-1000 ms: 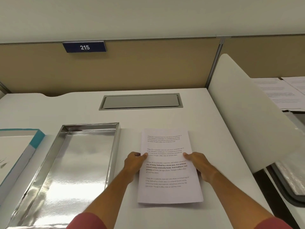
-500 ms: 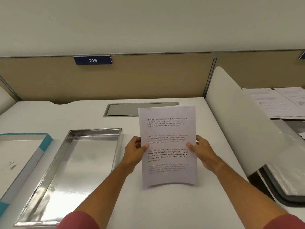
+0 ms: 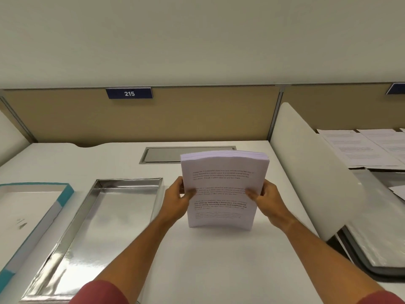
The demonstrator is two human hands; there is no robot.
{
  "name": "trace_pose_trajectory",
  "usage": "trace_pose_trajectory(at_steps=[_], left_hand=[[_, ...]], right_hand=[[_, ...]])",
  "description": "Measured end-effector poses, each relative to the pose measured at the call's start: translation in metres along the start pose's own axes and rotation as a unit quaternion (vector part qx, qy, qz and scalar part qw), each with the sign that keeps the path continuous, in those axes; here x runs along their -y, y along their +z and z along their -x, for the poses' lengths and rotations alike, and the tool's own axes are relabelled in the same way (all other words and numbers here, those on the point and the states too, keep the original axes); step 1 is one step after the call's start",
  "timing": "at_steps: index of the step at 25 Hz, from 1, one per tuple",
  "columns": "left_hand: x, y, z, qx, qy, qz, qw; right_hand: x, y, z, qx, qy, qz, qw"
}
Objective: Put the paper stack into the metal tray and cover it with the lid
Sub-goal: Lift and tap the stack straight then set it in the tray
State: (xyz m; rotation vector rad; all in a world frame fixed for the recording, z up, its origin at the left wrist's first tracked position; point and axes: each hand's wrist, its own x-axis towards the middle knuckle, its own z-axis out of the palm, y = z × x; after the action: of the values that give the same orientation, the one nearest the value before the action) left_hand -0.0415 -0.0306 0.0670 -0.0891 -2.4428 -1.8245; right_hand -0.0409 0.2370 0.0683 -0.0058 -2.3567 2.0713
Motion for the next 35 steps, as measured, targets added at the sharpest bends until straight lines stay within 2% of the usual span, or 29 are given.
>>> trace_pose_trajectory(at_steps=[8,13,17,23,35], left_hand=[[0.006,-0.012,-0.005,-0.011,-0.024,-0.023,0.999],[0.007,-0.015,-0.009,-0.01,-0.026,-0.036,0.999],[0.009,-0.014,-0.009,-0.005,-0.026,-0.036,0.999],[0.01,-0.011,-0.008,-0.011,-0.022,-0.035,0.999],[0.008,-0.017,-0.008,-0.012,-0.029,-0.015,0.999]], right_hand=[[-0.003,-0.021,-0.002,0.037,-0.008,0.033,0.999],[-0.001,-0.03,-0.005,0.03,-0.009,0.064,0.997],[-0.003,-0.041,-0.008,0.068,0.01,0.091,0.993],[-0.012,-0.041,-0.008,0.035,0.0,0.109,0.993],[-0.006,-0.041,-0.01,0.04,-0.012,0.103,0.994]])
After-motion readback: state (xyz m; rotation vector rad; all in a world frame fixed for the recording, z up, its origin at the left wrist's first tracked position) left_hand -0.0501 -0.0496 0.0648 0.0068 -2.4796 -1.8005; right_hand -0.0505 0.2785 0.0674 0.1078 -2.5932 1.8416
